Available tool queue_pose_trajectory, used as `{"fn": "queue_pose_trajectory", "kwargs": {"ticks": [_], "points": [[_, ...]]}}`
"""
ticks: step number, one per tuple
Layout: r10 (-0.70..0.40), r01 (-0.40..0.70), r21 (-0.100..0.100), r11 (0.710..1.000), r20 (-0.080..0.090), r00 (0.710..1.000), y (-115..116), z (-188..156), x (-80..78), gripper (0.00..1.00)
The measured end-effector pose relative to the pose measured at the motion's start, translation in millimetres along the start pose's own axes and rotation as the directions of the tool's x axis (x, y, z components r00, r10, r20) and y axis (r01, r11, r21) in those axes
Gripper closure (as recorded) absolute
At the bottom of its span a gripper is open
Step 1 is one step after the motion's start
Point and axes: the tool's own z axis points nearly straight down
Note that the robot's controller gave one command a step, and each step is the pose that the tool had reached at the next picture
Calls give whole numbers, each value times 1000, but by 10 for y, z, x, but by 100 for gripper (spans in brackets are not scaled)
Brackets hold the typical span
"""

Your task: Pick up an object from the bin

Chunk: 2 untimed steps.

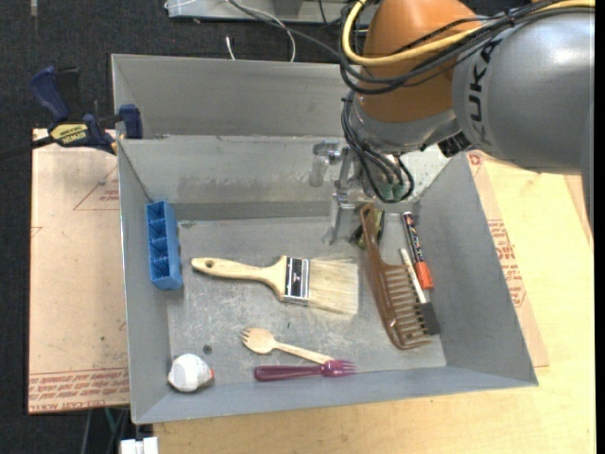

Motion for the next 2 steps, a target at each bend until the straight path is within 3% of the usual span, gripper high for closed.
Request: {"fn": "queue_pose_trajectory", "kwargs": {"ticks": [1, 2], "points": [[2, -2, -1, 1000, 8, 1000, -6, -53, -13, 0], [-184, 184, 0, 983, 9, 983, -313, 1170, 338, 0]]}}
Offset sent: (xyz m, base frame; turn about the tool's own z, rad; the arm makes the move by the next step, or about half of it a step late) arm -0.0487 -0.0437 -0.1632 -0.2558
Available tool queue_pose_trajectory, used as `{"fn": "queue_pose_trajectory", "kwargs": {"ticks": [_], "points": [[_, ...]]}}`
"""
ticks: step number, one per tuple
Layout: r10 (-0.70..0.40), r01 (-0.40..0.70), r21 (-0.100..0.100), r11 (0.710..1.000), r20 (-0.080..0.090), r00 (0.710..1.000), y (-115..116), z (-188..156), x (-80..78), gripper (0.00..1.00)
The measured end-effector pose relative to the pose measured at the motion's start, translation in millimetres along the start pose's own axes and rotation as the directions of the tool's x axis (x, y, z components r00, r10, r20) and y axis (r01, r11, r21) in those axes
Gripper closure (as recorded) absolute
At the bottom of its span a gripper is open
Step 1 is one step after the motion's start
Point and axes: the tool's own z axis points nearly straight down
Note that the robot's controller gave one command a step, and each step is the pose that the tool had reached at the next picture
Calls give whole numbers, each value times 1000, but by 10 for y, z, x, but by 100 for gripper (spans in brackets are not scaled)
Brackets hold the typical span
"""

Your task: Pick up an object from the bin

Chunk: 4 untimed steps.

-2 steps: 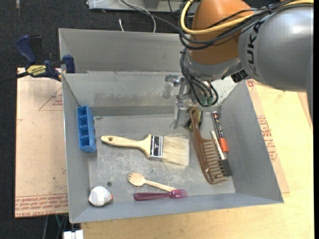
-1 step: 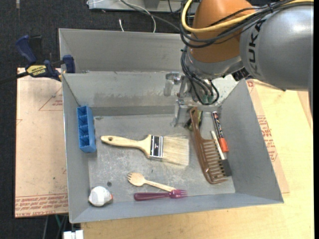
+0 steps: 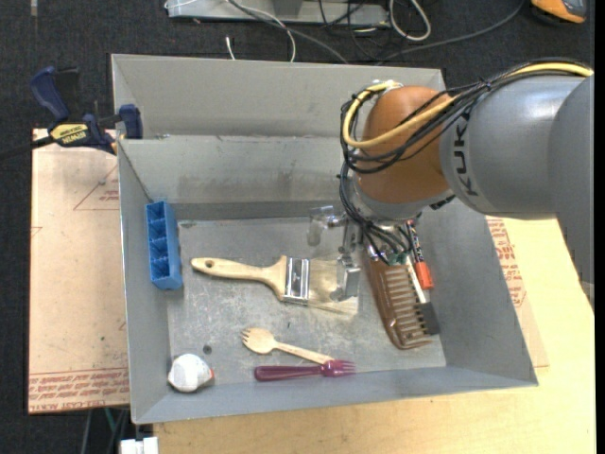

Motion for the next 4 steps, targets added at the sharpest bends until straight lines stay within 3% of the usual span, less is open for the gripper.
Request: {"fn": "queue_pose_trajectory", "kwargs": {"ticks": [1, 2, 3, 4], "points": [[-133, 133, 3, 991, 15, 991, -92, -464, 85, 0], [-141, 141, -2, 990, -3, 990, -216, 123, 257, 0], [-359, 358, 10, 933, 23, 933, -75, 444, 359, 0], [-214, 214, -1, 977, 4, 977, -62, 439, 272, 100]]}}
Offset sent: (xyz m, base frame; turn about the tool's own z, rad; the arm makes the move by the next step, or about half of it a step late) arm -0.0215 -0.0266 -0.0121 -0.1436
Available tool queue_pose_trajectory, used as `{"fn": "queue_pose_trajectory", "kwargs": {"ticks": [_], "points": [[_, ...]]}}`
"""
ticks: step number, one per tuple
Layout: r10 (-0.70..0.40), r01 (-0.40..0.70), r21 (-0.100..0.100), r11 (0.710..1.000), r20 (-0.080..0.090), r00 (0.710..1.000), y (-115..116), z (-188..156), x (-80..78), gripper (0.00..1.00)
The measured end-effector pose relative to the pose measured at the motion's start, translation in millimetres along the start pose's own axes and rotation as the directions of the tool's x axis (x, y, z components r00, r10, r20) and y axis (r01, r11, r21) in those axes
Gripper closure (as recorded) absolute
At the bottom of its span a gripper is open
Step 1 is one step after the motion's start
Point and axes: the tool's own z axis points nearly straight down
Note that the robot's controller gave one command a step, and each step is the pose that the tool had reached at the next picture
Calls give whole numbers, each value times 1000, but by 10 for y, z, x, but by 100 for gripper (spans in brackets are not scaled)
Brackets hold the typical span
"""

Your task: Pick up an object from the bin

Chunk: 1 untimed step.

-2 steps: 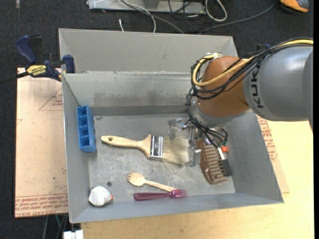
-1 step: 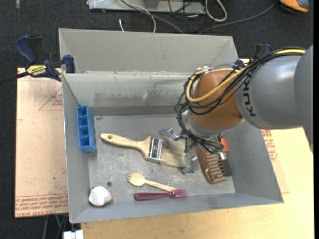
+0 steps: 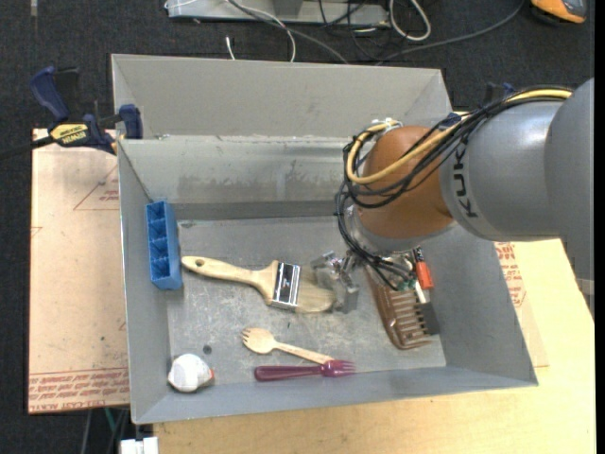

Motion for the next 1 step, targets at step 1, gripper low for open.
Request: {"fn": "queue_pose_trajectory", "kwargs": {"ticks": [1], "points": [[0, 0, 0, 1000, 0, 1000, 0, 0, 0, 100]]}}
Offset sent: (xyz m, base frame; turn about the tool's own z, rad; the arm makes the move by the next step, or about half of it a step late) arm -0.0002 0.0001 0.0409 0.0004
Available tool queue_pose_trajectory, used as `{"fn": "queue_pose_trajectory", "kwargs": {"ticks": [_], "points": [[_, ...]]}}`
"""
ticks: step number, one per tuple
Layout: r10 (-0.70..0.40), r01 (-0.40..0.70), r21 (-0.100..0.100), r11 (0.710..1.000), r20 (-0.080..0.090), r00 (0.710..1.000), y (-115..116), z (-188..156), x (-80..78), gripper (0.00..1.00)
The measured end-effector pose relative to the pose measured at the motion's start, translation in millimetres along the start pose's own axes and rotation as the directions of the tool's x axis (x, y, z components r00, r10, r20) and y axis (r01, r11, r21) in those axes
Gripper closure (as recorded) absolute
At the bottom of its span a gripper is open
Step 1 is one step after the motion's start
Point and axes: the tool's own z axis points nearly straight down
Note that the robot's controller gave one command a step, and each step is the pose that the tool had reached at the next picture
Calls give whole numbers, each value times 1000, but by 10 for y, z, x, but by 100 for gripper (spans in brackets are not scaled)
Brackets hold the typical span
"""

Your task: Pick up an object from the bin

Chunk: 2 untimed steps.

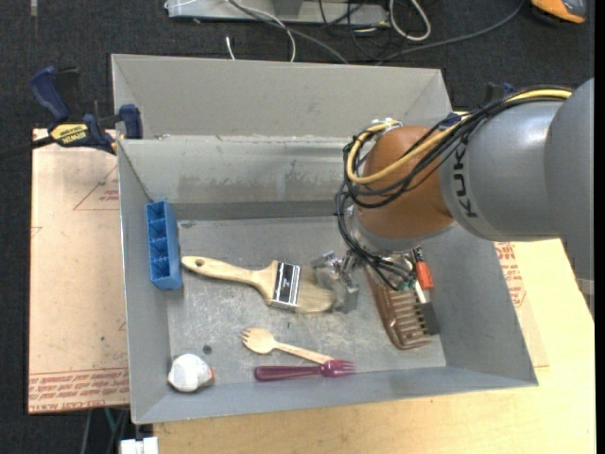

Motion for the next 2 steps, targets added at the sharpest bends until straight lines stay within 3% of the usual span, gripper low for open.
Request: {"fn": "queue_pose_trajectory", "kwargs": {"ticks": [2], "points": [[0, 0, -2, 1000, -4, 1000, 14, -353, 11, 100]]}}
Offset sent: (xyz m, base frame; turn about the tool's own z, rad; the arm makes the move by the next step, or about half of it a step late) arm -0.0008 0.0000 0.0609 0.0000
